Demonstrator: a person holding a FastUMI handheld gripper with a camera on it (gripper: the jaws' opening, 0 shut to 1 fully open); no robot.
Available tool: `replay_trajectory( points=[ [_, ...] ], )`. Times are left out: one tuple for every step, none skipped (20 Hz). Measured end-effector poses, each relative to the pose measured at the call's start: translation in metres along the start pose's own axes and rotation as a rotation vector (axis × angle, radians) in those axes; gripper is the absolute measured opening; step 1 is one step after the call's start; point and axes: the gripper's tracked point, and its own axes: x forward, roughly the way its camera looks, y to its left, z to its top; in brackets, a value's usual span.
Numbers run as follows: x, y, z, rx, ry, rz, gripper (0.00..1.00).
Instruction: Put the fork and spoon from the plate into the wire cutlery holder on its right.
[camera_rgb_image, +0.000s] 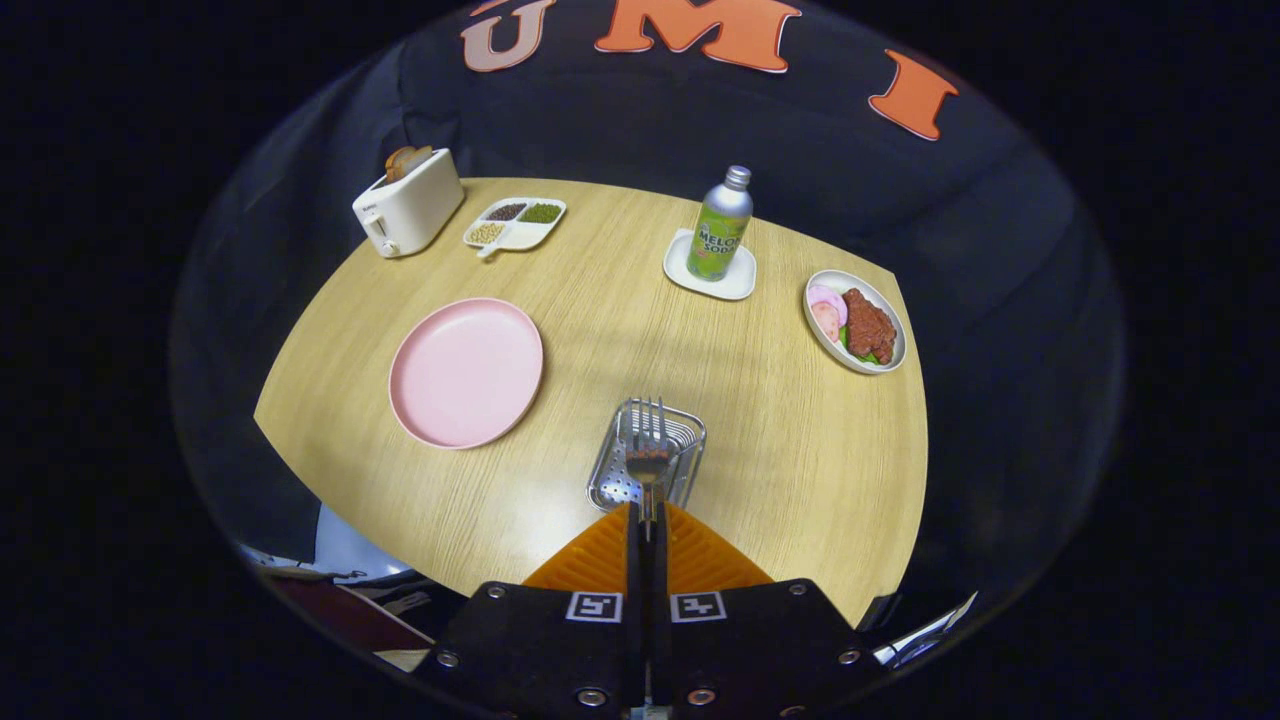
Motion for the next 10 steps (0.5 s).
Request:
replay_trajectory(
  points=[
    [0.002,-0.003,-0.005,-0.01,0.026,0.0,0.03],
    [0.005,-0.005,-0.009,-0.02,0.057,0.004,0.03],
    [0.009,-0.005,-0.011,-0.028,0.08,0.007,0.03],
    [0.013,-0.006,-0.012,-0.032,0.103,0.01,0.03],
    [0.017,-0.007,-0.012,-0.037,0.123,0.013,0.03],
    [0.021,-0.007,-0.011,-0.039,0.141,0.018,0.03],
    [0.024,-0.006,-0.011,-0.039,0.158,0.024,0.03],
    [0.028,-0.005,-0.01,-0.046,0.172,0.029,0.03],
    [0.032,-0.006,-0.009,-0.063,0.191,0.025,0.03],
    [0.035,-0.007,-0.008,-0.08,0.202,0.022,0.03]
  ],
)
